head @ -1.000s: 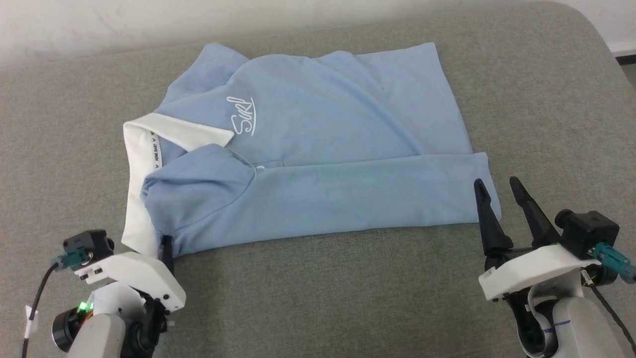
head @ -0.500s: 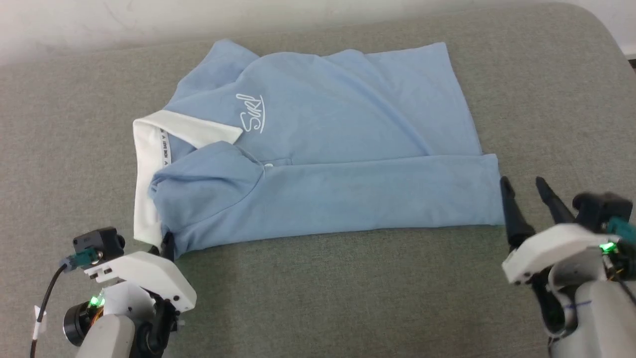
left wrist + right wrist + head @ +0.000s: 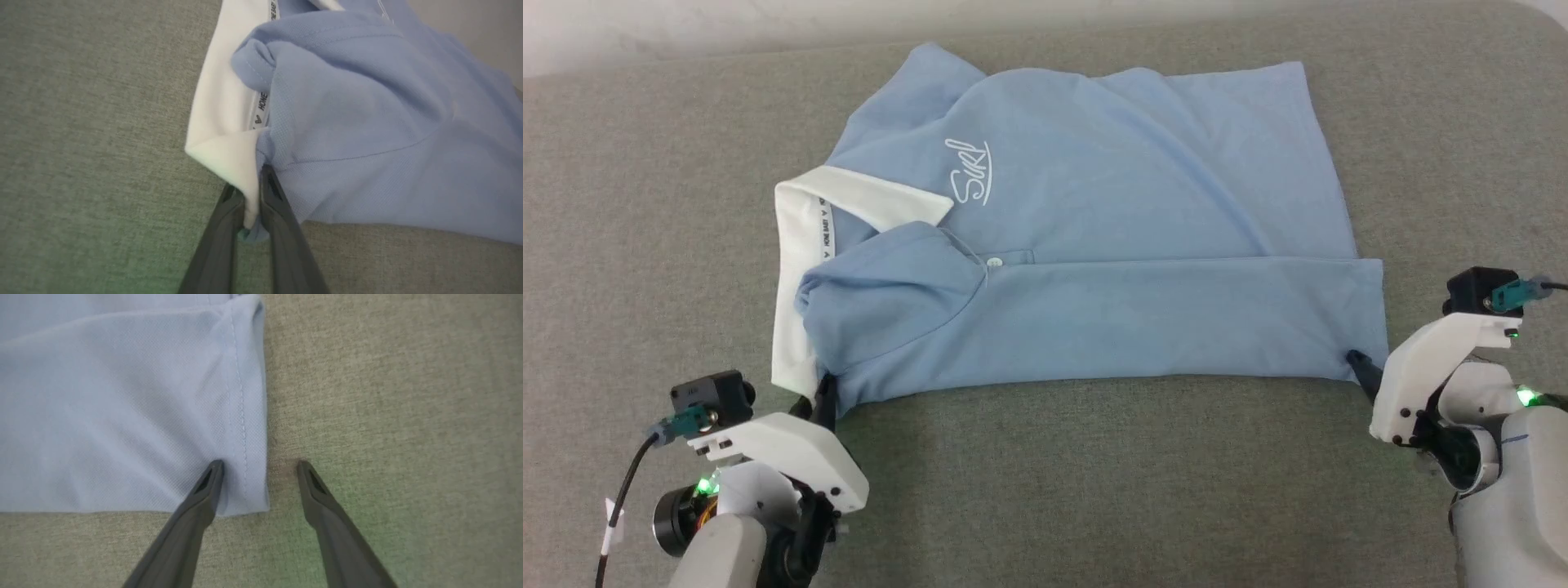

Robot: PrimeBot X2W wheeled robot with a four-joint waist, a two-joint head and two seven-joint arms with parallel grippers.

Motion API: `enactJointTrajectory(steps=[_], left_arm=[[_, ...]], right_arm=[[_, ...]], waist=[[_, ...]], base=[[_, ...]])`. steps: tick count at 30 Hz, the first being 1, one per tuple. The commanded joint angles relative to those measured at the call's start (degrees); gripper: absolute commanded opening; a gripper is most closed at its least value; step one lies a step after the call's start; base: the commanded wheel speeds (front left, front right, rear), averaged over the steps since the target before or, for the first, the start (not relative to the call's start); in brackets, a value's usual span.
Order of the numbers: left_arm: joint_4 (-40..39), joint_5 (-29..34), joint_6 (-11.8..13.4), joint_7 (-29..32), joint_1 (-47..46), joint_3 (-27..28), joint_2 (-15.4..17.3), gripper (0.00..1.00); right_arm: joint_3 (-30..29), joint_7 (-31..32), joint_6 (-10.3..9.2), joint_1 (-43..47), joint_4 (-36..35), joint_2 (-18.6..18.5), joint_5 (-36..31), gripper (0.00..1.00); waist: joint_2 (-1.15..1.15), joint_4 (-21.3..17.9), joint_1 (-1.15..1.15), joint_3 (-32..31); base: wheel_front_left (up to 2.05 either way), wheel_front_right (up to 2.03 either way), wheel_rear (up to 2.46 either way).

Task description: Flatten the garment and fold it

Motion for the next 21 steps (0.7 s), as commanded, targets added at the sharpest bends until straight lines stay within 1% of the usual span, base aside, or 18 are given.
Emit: enactJointTrajectory(steps=[1,3,5,7,10,14,17,21], left_arm=[[0.48,0.42,-0.34,-0.51,-0.53,-0.19,0.02,0.0],[0.49,0.75,-0.59,-1.29,-0.66,-0.42,0.07,0.0],[0.41,1.39,-0.83,-2.76,-0.84,-0.56,0.22,0.0],[0.37,2.19,-0.99,-4.93,-1.12,-0.54,0.3,0.0],[0.27,4.05,-0.64,-9.22,-1.19,-0.24,0.63,0.0],[-1.15,6.13,0.76,-13.65,0.63,-0.03,0.63,0.0],[-3.28,7.22,1.8,-14.83,3.39,-0.21,0.94,0.0],[-6.7,7.93,3.22,-13.3,7.95,-1.05,1.44,0.0]], right_arm=[[-0.01,2.46,-0.04,0.25,0.35,0.4,-0.41,0.32],[-0.22,4.68,-0.04,0.34,-0.74,0.41,-0.3,0.0],[-0.33,5.14,-0.04,0.56,-2.46,0.41,-0.19,0.0],[-0.46,3.31,-0.04,0.91,-4.51,0.41,-0.27,0.0],[-0.63,-1.78,-0.04,1.73,-7.33,0.41,-0.15,0.0],[-1.1,-8.64,-0.04,3.72,-10.26,0.41,1.26,0.0],[-1.04,-11.04,-0.04,6.33,-12.46,0.41,2.31,0.0],[-1.78,-10.22,-0.04,11.06,-15.54,0.41,3.5,0.0]], waist=[[0.0,0.38,0.0,0.19],[0.0,0.62,0.0,0.17],[0.0,0.88,0.0,0.0],[0.0,1.16,0.0,-0.47],[0.0,1.41,0.0,-1.5],[0.0,1.53,0.0,-3.4],[0.0,1.49,0.0,-4.61],[0.0,1.56,0.0,-5.41]], base=[[0.0,0.0,0.0],[0.0,0.0,0.0],[0.0,0.0,0.0],[0.0,0.0,0.0],[0.0,0.0,0.0],[0.0,0.0,0.0],[0.0,0.0,0.0],[0.0,0.0,0.0]])
